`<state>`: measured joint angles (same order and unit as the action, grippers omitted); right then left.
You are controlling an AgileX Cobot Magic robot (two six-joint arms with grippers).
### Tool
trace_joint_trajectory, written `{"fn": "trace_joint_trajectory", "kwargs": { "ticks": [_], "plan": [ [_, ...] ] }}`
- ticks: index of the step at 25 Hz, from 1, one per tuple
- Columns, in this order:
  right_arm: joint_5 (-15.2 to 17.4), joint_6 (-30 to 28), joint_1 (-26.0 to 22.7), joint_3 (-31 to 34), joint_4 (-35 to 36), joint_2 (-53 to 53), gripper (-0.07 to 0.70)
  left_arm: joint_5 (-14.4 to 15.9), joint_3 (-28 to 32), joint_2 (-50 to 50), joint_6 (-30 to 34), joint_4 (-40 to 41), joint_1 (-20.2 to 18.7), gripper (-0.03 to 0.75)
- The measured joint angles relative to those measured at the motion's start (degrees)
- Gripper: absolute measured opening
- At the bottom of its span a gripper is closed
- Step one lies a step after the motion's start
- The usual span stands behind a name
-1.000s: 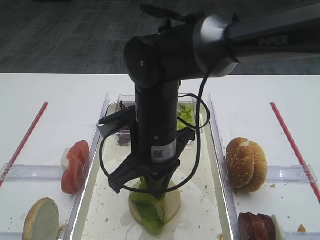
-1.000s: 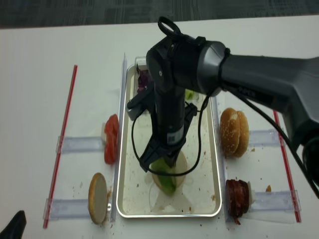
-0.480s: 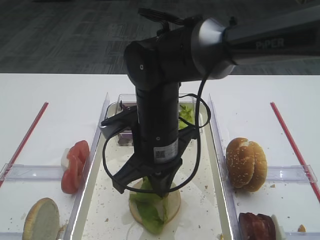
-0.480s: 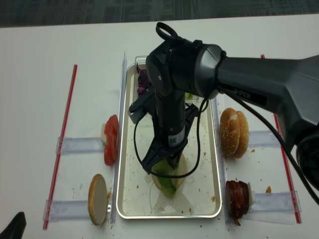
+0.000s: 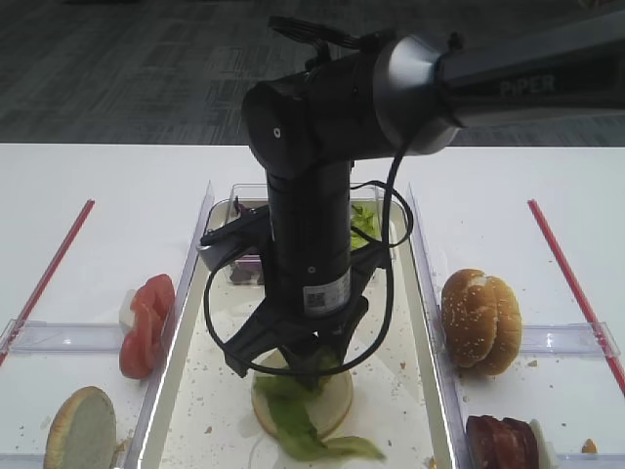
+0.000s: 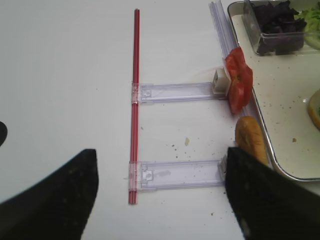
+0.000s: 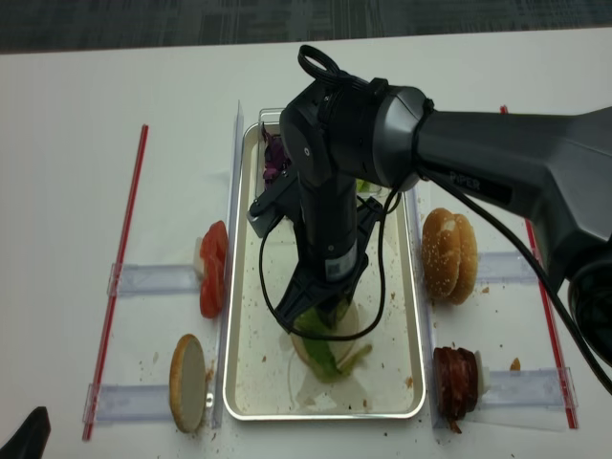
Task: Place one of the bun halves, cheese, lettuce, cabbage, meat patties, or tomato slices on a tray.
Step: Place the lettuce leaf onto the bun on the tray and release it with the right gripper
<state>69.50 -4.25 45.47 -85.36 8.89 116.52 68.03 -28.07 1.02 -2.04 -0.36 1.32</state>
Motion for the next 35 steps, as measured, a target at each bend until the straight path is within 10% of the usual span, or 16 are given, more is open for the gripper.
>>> {"fn": "trace_joint_trajectory", "kwargs": {
  "ticks": [17,35],
  "plan": [
    [0.0,-0.98,0.0,0.0,-0.62,0.0,0.639,0.0,0.0,0.0,0.0,0.0,0.0,0.49],
    [0.13,-1.1,0.0,-7.36,-1.13,0.0,0.655,0.0,0.0,0.0,0.0,0.0,0.0,0.49]
  ]
}}
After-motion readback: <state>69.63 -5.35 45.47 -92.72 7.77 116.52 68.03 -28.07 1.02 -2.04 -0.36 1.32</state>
